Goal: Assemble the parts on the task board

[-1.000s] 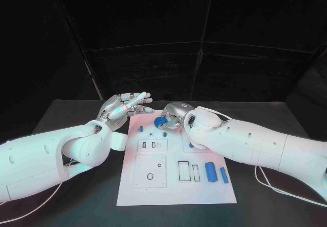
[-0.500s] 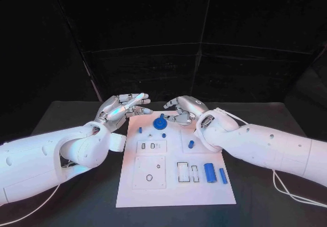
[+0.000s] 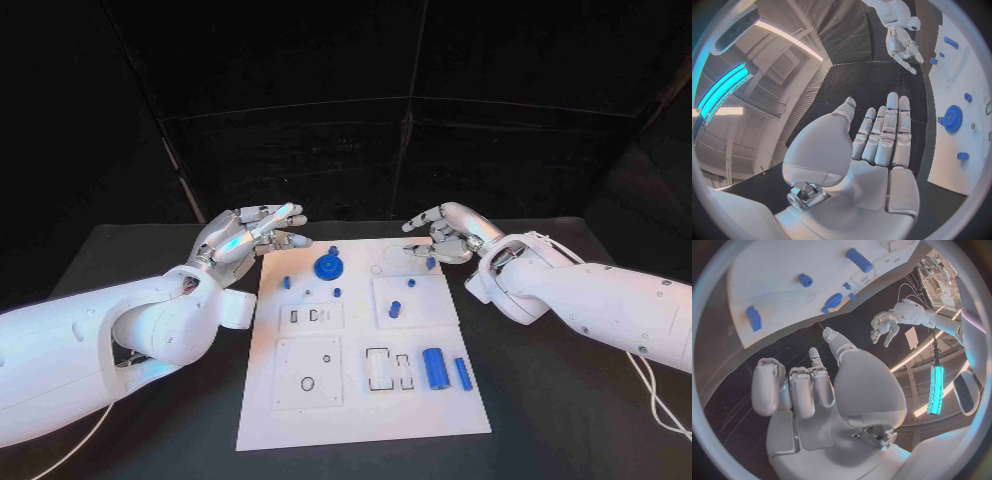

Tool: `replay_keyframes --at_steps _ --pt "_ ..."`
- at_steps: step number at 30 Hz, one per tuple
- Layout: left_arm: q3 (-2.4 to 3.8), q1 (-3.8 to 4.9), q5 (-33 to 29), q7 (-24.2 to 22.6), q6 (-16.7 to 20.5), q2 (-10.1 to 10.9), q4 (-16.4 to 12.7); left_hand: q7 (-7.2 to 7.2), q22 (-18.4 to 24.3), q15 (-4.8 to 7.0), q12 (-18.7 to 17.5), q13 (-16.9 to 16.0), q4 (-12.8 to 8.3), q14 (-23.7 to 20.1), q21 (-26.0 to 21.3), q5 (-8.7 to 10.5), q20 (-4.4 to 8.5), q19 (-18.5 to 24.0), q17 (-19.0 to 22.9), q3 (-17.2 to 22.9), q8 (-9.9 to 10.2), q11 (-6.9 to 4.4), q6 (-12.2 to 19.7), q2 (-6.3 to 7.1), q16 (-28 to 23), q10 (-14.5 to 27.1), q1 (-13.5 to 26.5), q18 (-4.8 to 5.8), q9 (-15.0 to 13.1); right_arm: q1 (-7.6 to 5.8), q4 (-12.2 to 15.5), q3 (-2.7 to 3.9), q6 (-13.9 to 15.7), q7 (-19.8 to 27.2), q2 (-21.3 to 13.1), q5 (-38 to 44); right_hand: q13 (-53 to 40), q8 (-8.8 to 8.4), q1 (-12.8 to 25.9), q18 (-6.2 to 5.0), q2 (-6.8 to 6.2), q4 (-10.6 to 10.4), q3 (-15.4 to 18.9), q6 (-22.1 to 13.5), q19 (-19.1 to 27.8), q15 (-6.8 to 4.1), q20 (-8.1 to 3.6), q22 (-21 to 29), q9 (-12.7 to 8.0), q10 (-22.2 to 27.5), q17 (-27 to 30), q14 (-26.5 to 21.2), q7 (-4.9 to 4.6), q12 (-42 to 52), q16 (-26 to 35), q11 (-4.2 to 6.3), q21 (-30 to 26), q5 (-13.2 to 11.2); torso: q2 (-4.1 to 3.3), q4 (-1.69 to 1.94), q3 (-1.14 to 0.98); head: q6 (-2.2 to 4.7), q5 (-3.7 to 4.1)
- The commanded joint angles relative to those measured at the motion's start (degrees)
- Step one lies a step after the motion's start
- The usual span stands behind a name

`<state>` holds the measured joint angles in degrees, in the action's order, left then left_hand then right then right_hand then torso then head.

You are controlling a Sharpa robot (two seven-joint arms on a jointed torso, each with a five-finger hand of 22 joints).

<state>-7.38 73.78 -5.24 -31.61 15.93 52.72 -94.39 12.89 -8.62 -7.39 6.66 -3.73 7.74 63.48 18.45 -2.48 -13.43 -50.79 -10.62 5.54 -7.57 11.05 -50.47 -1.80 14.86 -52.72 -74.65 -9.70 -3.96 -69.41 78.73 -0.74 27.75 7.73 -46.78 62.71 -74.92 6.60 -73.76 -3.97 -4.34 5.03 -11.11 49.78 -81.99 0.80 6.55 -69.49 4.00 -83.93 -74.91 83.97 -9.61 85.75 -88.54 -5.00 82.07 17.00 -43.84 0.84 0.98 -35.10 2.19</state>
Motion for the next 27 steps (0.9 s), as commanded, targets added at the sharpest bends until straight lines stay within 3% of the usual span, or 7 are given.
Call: replay_keyframes --at_steps 1,9,13,21,27 --pt "0.01 0.07 0.16 -0.35 -0.66 -0.13 0.20 1.32 0.07 0.02 -0.34 0.02 -0.13 0.28 -0.16 -0.21 -0.18 -0.39 -0.07 -0.30 0.27 -0.08 -0.36 -0.30 -0.33 -0.35 0.31 -0.67 0.07 -0.11 -2.33 0.01 -7.12 2.65 -0.96 -1.16 -8.98 0.39 -0.73 0.01 -0.03 0.63 0.08 0.50 0.22 -0.59 -0.18 0.05 0.05 -1.49 -10.45 4.96 -0.02 -0.36 0.41 0.38 -0.35 0.25 -0.06 0.00 -0.10 0.10 0.51" --pt "0.00 0.04 0.16 -0.26 -0.82 -0.53 0.60 1.32 0.07 0.02 -0.34 0.02 -0.13 0.28 -0.16 -0.21 -0.18 -0.39 -0.07 -0.30 0.27 -0.08 -0.36 -0.30 -0.34 -0.35 0.30 -0.67 0.07 -0.04 -7.13 -0.01 -9.18 3.47 -0.68 1.56 -8.64 -0.90 -1.11 -0.01 -0.07 1.58 0.53 -1.71 0.33 -0.66 -0.34 0.21 -0.28 -1.22 -10.53 4.98 -0.05 -0.67 0.40 0.39 -0.43 0.38 -0.08 0.02 -0.03 0.16 1.19" --pt "0.00 0.03 0.16 -0.22 -0.86 -0.69 0.72 1.31 0.08 0.02 -0.35 0.02 -0.16 0.28 -0.17 -0.21 -0.18 -0.39 -0.08 -0.31 0.28 -0.08 -0.38 -0.32 -0.36 -0.38 0.29 -0.67 0.07 0.00 -8.89 -0.01 -9.43 3.06 -0.14 4.32 -8.45 -1.18 -1.45 -0.04 0.39 2.13 0.61 -2.27 0.42 -0.56 -0.32 0.39 -0.21 -1.06 -10.43 4.96 -0.20 -0.84 0.45 0.25 -0.52 -0.97 -0.07 0.14 0.05 -0.05 1.38" --pt "0.00 0.02 0.16 -0.26 -0.81 -0.85 0.95 1.31 0.08 0.02 -0.35 0.02 -0.16 0.28 -0.17 -0.21 -0.18 -0.39 -0.08 -0.31 0.28 -0.08 -0.38 -0.32 -0.36 -0.38 0.29 -0.67 0.07 0.07 -11.07 -0.01 -10.03 2.81 0.96 5.82 -8.48 -1.19 -1.50 -0.05 0.46 2.23 0.64 -2.29 0.44 -0.54 -0.32 0.41 -0.19 -1.08 -10.51 4.98 -0.24 -0.82 0.42 0.23 -0.53 -1.20 -0.09 0.21 0.15 0.00 1.33" --pt "0.00 0.02 0.16 -0.28 -0.76 -0.87 1.04 1.31 0.08 0.02 -0.35 0.02 -0.16 0.28 -0.17 -0.21 -0.18 -0.39 -0.08 -0.31 0.28 -0.08 -0.38 -0.32 -0.36 -0.38 0.29 -0.67 0.07 0.21 -11.18 -0.01 -10.85 2.75 0.91 6.01 -8.54 -1.00 -1.52 -0.05 0.61 2.37 0.69 -1.98 0.44 -0.50 -0.33 0.42 -0.09 -1.12 -10.54 4.99 -0.31 -0.78 0.41 0.18 -0.53 -1.34 -0.04 0.13 0.09 -0.32 1.23"
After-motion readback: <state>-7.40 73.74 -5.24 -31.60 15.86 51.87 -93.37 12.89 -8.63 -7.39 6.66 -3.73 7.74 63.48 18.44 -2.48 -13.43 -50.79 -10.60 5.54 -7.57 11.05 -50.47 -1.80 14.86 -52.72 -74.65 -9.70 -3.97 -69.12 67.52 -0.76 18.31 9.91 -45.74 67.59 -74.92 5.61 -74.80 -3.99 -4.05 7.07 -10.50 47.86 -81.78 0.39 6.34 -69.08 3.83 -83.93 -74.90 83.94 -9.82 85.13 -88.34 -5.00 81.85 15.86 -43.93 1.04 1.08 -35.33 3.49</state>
